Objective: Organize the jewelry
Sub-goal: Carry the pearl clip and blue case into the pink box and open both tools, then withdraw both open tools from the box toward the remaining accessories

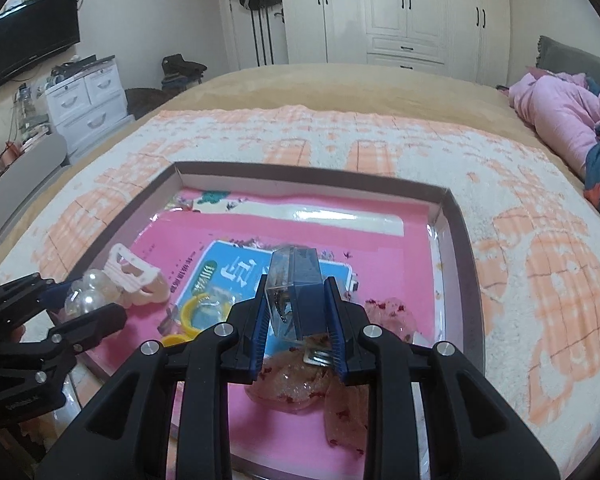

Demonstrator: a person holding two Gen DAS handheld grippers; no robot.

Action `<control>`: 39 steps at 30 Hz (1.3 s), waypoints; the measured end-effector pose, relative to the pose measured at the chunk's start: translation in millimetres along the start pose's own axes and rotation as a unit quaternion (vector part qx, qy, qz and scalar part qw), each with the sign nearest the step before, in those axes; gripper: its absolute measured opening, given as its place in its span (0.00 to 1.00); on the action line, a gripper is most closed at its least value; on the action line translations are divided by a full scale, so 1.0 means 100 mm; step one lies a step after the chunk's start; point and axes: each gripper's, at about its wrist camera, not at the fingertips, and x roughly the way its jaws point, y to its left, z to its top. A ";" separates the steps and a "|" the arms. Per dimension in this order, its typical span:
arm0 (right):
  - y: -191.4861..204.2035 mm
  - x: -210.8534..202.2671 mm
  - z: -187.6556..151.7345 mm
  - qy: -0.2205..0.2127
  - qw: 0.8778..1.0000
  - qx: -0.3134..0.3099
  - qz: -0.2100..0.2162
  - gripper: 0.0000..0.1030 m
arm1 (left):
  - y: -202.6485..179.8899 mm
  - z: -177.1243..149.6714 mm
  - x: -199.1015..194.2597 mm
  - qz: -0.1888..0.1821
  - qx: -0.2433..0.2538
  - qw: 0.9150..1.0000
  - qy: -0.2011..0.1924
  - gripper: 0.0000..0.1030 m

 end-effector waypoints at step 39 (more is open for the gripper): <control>-0.10 -0.96 -0.24 -0.081 0.997 0.018 -0.003 0.63 | 0.04 0.08 -0.41 0.011 -0.026 0.999 -0.045 0.64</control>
